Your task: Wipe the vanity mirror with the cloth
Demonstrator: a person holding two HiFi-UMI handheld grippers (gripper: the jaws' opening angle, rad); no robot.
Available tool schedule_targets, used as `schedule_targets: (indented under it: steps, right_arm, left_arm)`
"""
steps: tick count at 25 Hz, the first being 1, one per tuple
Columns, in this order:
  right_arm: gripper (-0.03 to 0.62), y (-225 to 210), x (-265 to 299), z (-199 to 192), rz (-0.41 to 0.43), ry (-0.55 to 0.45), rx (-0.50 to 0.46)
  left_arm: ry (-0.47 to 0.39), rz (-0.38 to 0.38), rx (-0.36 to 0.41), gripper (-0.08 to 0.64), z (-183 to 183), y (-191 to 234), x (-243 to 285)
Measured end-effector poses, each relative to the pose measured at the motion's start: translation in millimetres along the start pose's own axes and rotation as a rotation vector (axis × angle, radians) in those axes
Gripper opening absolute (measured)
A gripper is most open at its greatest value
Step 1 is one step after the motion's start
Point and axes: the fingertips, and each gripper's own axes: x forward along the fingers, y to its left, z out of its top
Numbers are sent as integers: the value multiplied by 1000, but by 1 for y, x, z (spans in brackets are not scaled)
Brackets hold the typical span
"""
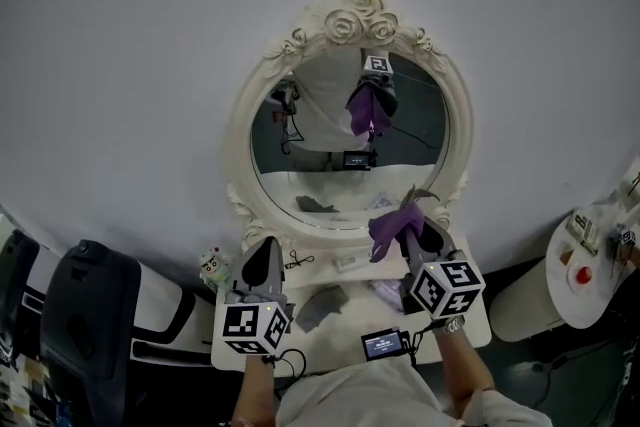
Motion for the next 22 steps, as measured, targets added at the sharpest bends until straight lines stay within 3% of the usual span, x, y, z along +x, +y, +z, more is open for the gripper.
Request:
schedule_targets:
  steps: [3,10,22]
  right_arm:
    - [58,29,41,37,49,-24,-58]
    - [58,89,130,115,137,-61,-132]
    - [58,136,209,158,192,-54,-150]
  left_arm:
    - [-40,-9,-10,2,30,12,14]
    - [-119,15,104,2,95,28,27]
    - [-105,95,118,2,100,55,10]
